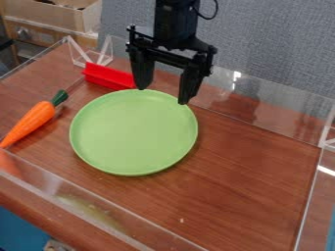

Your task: Put the carrot on the right side

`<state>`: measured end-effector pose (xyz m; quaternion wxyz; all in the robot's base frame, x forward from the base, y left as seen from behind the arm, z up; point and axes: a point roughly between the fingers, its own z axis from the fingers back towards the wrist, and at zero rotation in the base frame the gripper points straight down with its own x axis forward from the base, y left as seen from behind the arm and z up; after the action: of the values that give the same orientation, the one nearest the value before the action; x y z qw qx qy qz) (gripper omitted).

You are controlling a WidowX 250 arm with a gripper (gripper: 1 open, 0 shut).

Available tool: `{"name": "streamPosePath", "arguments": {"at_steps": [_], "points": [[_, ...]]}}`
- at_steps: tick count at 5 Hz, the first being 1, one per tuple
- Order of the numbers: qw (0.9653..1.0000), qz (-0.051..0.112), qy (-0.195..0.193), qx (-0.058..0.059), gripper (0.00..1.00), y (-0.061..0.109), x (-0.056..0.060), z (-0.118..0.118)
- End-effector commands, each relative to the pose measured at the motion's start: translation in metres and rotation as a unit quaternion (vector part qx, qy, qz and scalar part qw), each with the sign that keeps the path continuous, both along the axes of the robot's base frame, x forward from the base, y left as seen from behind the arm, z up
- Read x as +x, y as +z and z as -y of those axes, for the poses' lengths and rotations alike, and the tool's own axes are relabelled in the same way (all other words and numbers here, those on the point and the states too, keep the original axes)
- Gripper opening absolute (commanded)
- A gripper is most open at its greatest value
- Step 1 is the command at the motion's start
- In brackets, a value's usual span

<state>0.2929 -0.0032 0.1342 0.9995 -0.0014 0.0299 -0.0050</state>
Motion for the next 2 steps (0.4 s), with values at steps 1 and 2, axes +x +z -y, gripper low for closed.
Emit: {"name": "streamPosePath", "arguments": {"at_steps": [1,2], "points": [[0.9999,-0.014,0.003,-0.001,1.00,-0.011,-0.002,-0.005],[0.9995,-0.017,0.027,0.000,1.00,-0.022,-0.011,-0.045]]}}
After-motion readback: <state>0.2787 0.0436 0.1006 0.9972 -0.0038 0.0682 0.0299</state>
